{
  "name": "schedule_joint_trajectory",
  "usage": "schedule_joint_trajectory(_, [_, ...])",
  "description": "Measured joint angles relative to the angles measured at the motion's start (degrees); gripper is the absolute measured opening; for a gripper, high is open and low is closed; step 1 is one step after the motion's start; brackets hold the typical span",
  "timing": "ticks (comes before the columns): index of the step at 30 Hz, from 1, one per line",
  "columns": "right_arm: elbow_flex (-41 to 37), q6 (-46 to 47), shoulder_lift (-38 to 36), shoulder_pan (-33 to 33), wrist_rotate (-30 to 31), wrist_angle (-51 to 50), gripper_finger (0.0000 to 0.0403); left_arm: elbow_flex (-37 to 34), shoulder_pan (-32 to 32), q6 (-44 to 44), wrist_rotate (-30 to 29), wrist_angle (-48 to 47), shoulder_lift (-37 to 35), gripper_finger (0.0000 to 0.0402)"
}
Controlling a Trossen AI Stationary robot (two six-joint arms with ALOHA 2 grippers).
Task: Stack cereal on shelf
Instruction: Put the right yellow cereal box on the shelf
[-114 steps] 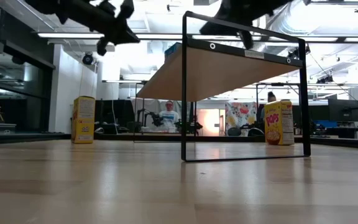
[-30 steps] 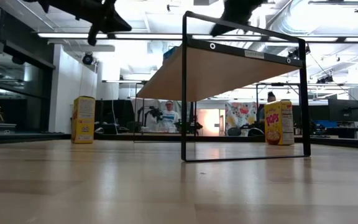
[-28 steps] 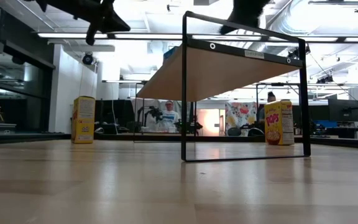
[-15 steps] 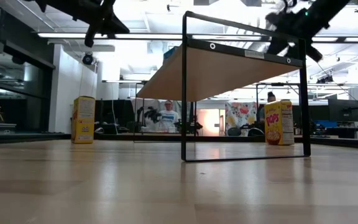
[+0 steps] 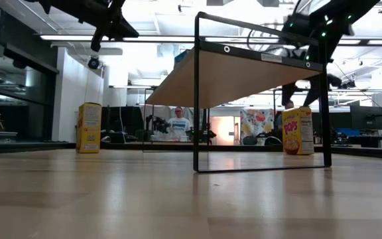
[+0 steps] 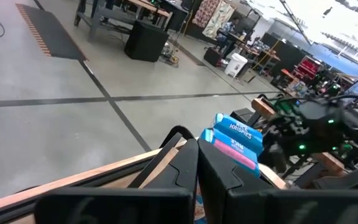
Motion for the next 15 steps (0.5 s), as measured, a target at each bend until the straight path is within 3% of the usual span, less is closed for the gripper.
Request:
schedule_joint_trajectory(8, [0.07, 0.28, 8.25, -1.82, -0.04, -0.10, 0.0344, 0.00, 0.02, -0.02, -0.04, 0.00, 0.00, 0.0000])
schedule_joint_trajectory(15, [0.07, 0.22, 10.81, -2.28, -0.52, -0.25, 0.0328, 0.00, 0.02, -0.04, -0.07, 0.01, 0.00, 0.0000])
